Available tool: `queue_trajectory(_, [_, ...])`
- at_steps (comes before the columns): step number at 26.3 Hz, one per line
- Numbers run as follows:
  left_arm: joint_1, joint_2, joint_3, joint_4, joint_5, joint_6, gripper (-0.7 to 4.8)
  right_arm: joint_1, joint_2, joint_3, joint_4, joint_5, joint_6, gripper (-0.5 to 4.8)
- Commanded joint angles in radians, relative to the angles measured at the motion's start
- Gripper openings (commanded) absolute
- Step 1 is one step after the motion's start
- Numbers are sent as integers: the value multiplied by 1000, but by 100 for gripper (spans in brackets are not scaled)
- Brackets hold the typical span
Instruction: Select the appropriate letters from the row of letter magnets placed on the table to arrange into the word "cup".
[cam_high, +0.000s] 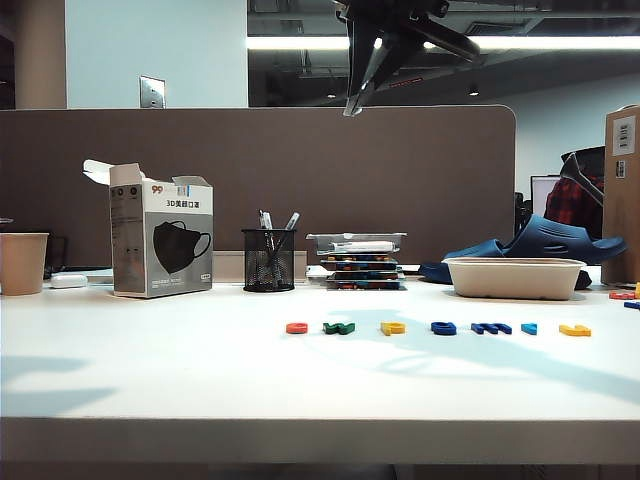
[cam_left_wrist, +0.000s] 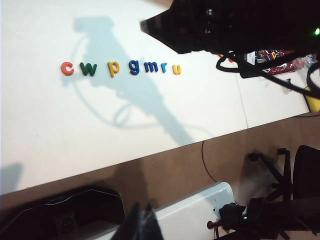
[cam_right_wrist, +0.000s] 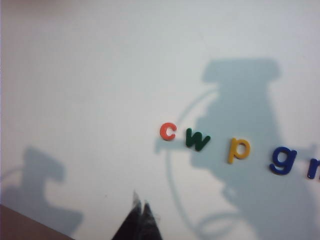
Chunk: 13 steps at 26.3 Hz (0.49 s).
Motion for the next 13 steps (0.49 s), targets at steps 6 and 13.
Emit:
queue_trajectory(6, [-2, -2, 2, 6, 1, 5, -5, 48, 117, 155, -117, 43, -17, -3])
queue_trajectory(13, [-2, -2, 2, 5, 1, 5, -5, 76, 230, 163, -140, 67, -16, -3])
